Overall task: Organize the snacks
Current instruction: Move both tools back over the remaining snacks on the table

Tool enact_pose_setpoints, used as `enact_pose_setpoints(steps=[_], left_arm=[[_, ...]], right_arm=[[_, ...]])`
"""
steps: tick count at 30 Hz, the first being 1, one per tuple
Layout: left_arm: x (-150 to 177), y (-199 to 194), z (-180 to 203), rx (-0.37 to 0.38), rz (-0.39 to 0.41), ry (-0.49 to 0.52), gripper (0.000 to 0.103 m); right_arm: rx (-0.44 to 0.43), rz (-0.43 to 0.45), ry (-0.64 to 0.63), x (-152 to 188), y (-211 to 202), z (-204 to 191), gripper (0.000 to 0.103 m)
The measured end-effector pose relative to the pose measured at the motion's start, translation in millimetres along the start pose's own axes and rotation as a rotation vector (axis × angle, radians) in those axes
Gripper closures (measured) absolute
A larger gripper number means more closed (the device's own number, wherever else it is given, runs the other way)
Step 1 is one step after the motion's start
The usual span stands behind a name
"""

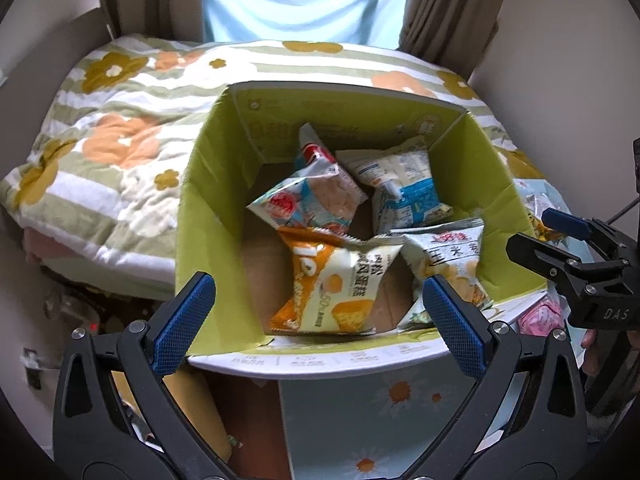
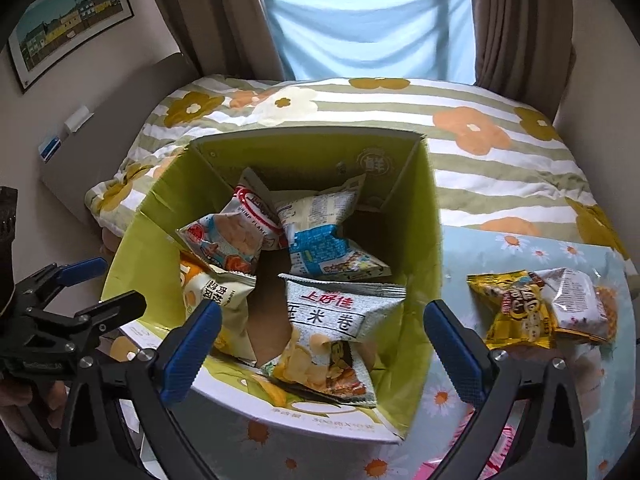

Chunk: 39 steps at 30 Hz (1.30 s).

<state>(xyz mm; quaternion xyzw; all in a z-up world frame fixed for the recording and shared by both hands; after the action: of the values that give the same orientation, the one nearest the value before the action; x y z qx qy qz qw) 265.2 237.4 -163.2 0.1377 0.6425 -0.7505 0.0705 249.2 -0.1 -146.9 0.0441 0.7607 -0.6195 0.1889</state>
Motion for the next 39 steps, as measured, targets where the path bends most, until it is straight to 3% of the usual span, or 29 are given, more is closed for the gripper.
enact_pose_setpoints(steps=[8,15,25,31,39], left_arm=[[-2,-10,32,0.036,0.026,0.068,0.0],[11,-24,81,0.038,0.07,0.109,0.0],[39,-26,200,0.041,0.081,0.17,0.0],[54,-3,279,0.048,0.043,0.198,0.0],[67,40,350,-0.027,-0.033,0.235,0.0]], right_arm=[[0.039,0.049,0.063,14,-34,29,0.002],[0.076,0.104,0.097,34,-72,78,0.002],[0.054,0.102,0.08,81,-105,163,0.002],[0.044,0.07,0.071,115,-110,222,0.002],[0.078,0.042,0.079,141,-99,283,0.002]])
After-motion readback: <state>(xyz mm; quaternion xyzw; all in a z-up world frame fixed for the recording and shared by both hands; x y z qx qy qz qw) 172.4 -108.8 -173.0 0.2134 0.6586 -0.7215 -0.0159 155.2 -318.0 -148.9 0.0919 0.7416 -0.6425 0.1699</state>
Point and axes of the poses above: each gripper's, at about its wrist camera, not at the fingertips, and y roughly the way its jaws point, z to its right, x to its underside, the point moved 1 cm from there along y, roughly the way its jaws point, and after that the axes turned 15 degrees about -z, right-handed, at the moved point
